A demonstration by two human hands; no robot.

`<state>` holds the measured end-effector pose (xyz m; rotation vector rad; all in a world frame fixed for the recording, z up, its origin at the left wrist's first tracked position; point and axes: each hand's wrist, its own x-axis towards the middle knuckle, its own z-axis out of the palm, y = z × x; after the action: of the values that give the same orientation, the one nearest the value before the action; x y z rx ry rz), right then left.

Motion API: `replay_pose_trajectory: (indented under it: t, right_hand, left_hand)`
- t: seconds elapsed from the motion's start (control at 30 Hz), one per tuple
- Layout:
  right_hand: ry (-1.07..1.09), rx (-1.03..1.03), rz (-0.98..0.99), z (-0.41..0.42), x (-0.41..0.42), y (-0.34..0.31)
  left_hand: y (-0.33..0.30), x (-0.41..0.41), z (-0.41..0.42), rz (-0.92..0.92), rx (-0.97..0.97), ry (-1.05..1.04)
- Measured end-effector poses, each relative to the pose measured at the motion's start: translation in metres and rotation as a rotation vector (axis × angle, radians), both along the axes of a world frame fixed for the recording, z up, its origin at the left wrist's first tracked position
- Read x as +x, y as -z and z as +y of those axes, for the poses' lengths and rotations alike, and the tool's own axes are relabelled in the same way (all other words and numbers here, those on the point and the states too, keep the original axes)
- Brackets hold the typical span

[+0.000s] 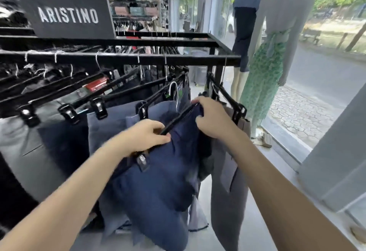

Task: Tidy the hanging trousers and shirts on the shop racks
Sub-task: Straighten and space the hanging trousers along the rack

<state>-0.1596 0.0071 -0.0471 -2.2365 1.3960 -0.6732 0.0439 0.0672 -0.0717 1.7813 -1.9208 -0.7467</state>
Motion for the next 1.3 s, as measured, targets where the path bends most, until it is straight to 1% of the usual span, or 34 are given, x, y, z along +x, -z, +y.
replay_pose_trajectory:
  t: [0.1, 0.17, 0.2, 0.3, 0.37, 0.4, 0.43, 0.47, 0.57, 0.6, 0.7, 0.77, 0.9, 1.0, 1.07, 1.1, 1.2, 1.3]
  right_hand:
    - [-0.198, -0.054, 0.113, 0.006, 0.003, 0.005]
    - [-0.214, -0.128, 0.212, 0.008, 0.010, 0.008]
    - [-0.203, -0.133, 0.261, 0.011, 0.014, 0.008]
    - [-0.222, -0.001, 0.310, 0.019, 0.023, 0.005]
    - [-0.240, 0.060, 0.348, 0.021, 0.026, 0.007]
    - [-0.252, 0.072, 0.369, 0.023, 0.027, 0.008]
    - [-0.268, 0.092, 0.389, 0.024, 0.028, 0.009]
    - [-0.285, 0.125, 0.408, 0.025, 0.028, 0.010]
    - [-0.337, 0.229, 0.459, 0.036, 0.017, 0.010]
    - [-0.338, 0.240, 0.483, 0.038, 0.011, 0.011]
    - [-0.285, 0.213, 0.546, 0.038, -0.011, 0.008]
    - [-0.242, 0.206, 0.559, 0.035, -0.028, 0.002]
    - [-0.135, 0.202, 0.567, 0.035, -0.056, -0.011]
    - [-0.041, 0.206, 0.610, 0.033, -0.070, -0.014]
    - [0.028, 0.252, 0.587, 0.032, -0.076, -0.012]
    - [0.062, 0.298, 0.544, 0.032, -0.078, -0.009]
    - [0.169, 0.396, 0.457, 0.036, -0.080, -0.003]
    - [0.247, 0.402, 0.416, 0.039, -0.074, -0.005]
  left_hand:
    - [-0.020, 0.045, 0.025, 0.033, 0.131, 0.155]
    - [-0.023, 0.068, 0.034, 0.059, 0.184, 0.233]
    - [-0.022, 0.076, 0.037, 0.055, 0.196, 0.286]
    - [-0.013, 0.088, 0.045, 0.070, 0.235, 0.398]
    - [-0.010, 0.089, 0.045, 0.061, 0.246, 0.397]
    - [-0.010, 0.089, 0.045, 0.020, 0.245, 0.393]
    - [-0.011, 0.090, 0.045, -0.022, 0.247, 0.387]
    - [-0.012, 0.091, 0.046, -0.026, 0.252, 0.371]
    - [-0.008, 0.100, 0.044, 0.117, 0.289, 0.261]
    - [-0.007, 0.104, 0.042, 0.122, 0.282, 0.220]
    - [-0.006, 0.113, 0.035, 0.001, 0.207, 0.102]
    - [-0.009, 0.118, 0.028, -0.051, 0.190, 0.062]
    - [-0.009, 0.116, 0.017, -0.076, 0.183, -0.018]
    - [-0.002, 0.104, 0.007, -0.006, 0.170, -0.119]
    - [0.004, 0.093, -0.001, 0.000, 0.102, -0.116]
    - [0.006, 0.087, -0.004, -0.034, 0.008, -0.098]
    - [0.006, 0.065, -0.012, -0.107, -0.377, 0.016]
    - [-0.001, 0.046, -0.023, -0.157, -0.578, 0.150]
